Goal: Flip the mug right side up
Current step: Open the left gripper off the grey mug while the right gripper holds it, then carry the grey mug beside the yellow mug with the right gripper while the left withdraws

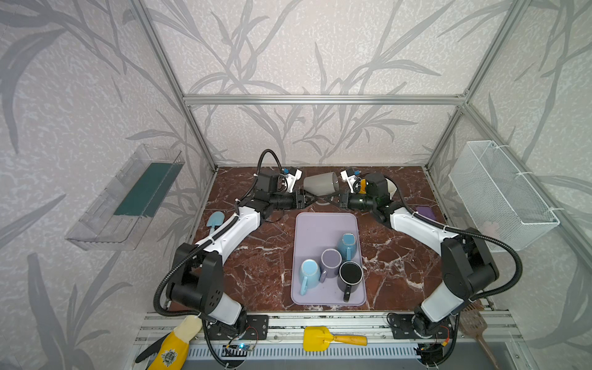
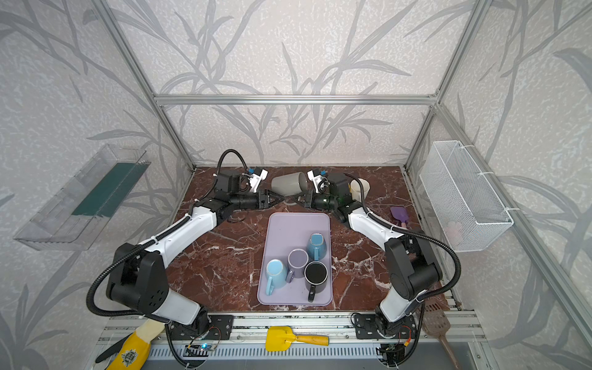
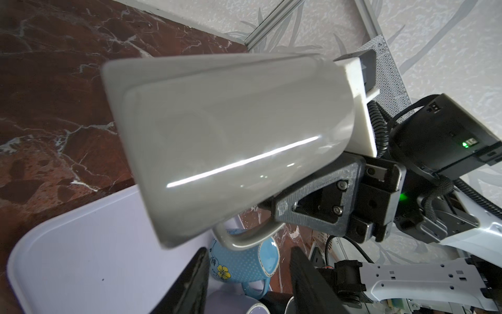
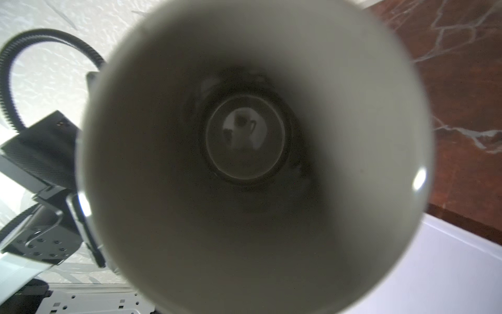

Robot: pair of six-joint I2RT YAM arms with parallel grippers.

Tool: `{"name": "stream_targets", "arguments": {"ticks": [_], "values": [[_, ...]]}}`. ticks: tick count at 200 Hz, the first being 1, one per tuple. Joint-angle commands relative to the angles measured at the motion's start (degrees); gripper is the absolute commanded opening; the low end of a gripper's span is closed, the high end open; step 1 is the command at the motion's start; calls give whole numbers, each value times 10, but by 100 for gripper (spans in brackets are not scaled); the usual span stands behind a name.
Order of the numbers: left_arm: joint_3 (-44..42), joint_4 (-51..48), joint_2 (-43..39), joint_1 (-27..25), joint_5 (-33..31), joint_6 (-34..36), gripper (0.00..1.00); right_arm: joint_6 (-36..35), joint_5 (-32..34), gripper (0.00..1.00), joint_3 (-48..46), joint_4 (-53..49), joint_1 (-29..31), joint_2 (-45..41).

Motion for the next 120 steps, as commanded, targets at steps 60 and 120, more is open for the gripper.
{"name": "stream_targets", "arguments": {"ticks": [60, 120], "values": [[34, -105, -5, -26, -76, 72, 52, -127, 124, 0, 77, -148, -2, -36], [43, -126, 1, -40, -95, 84, 52, -186, 225, 0, 122, -256, -2, -12]]}}
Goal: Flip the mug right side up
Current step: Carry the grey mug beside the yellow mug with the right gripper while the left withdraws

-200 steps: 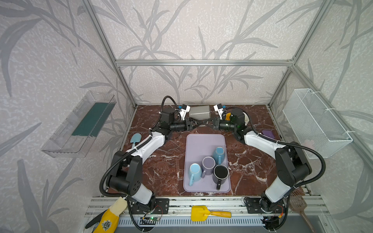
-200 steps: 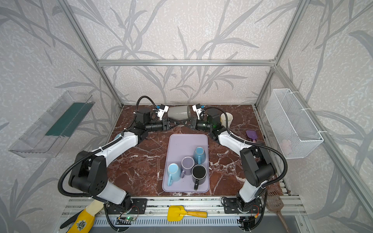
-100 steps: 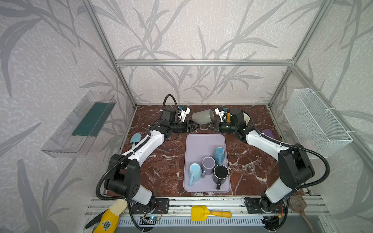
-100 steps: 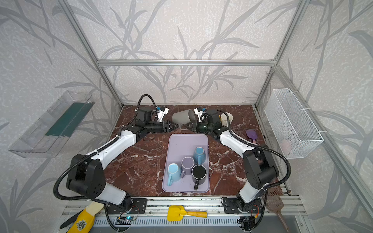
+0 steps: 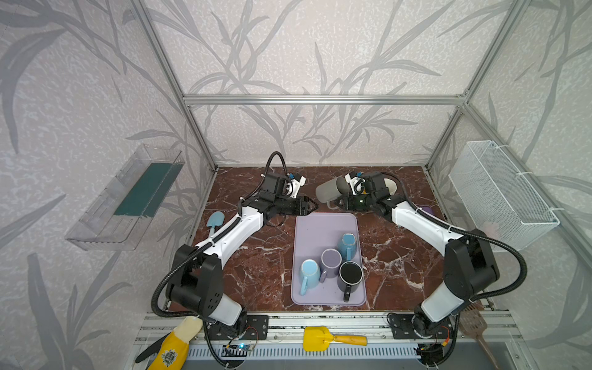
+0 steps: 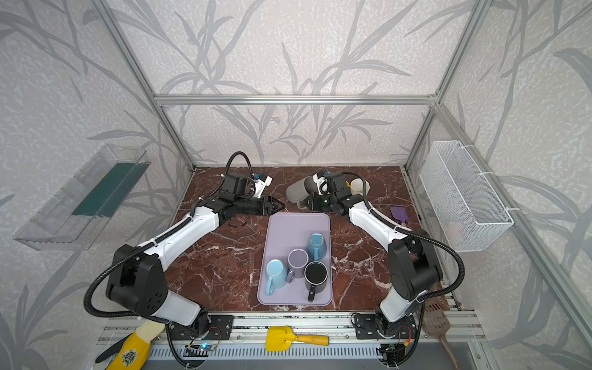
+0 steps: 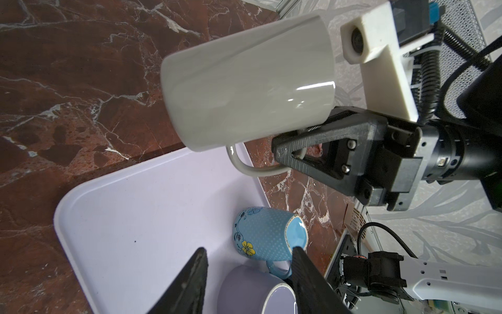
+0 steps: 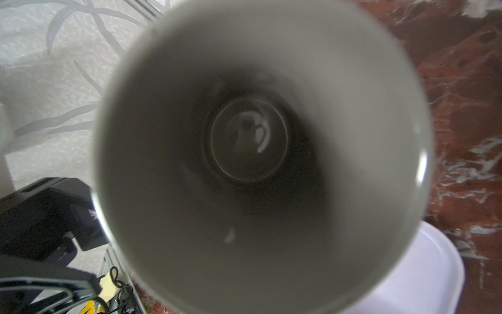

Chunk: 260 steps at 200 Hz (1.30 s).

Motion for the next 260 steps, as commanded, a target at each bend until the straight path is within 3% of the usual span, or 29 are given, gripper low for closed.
{"name": "stream_targets", "arguments": {"ticks": [1, 147, 260], "values": [[25, -24, 3, -7, -19, 23, 52, -49, 50, 0, 51, -13, -1, -10], [34, -47, 8, -22, -30, 32, 52, -132, 229, 0, 241, -255, -1, 107], [40, -59, 15, -33, -43, 37, 52, -130, 320, 0, 408, -388, 2, 226]]}}
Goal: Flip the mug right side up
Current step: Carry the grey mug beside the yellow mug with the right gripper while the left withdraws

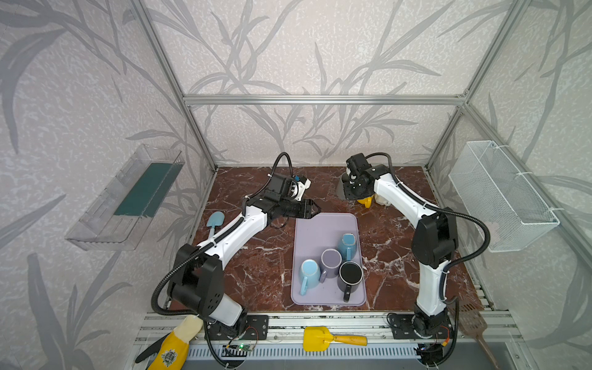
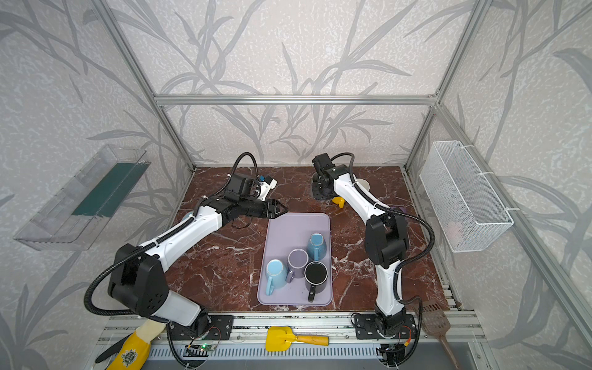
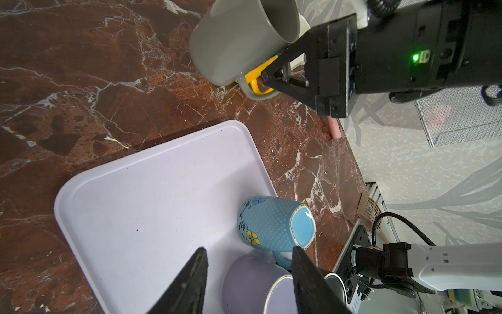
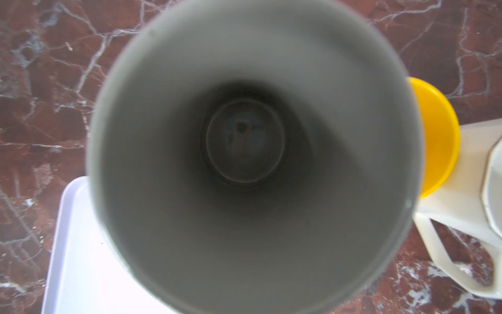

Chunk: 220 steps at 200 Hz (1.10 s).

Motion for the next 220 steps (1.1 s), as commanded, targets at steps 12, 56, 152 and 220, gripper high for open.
{"name": "stream_targets", "arguments": {"ticks": [12, 56, 152, 220], "values": [[21, -13, 10, -6, -8, 14, 52, 4, 24, 0, 62, -15, 2, 21], [18, -16, 11, -9, -15, 18, 52, 9, 22, 0, 110, -35, 3, 64], [10, -29, 4, -11, -32, 30, 52, 14, 32, 0, 131, -44, 2, 101], [20, -43, 3, -12, -38, 36, 52, 11, 33, 0, 135, -47, -1, 109]]}}
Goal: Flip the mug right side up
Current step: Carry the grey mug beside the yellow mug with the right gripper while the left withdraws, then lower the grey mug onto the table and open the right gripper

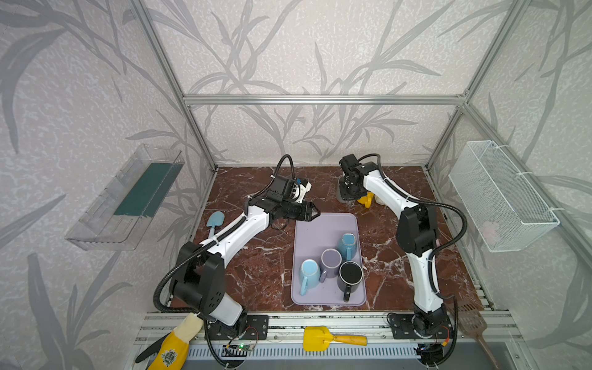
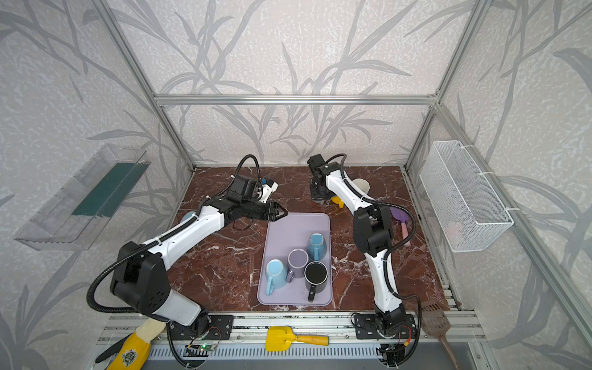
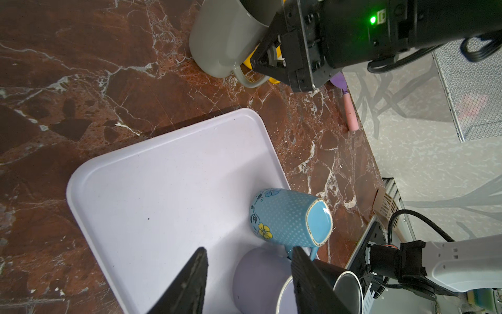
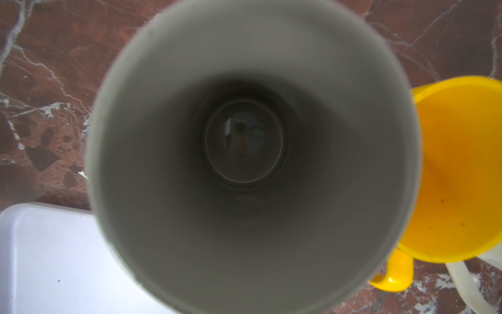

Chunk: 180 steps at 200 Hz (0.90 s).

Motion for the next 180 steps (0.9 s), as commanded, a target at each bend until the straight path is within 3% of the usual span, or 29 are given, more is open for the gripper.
{"name": "stream_targets", "arguments": {"ticks": [1, 180], "values": [[20, -19, -4, -4, -9, 20, 52, 4, 14, 0, 27, 14, -1, -5], [43, -51, 6, -12, -25, 36, 54, 7, 9, 1, 33, -5, -11, 13]]}}
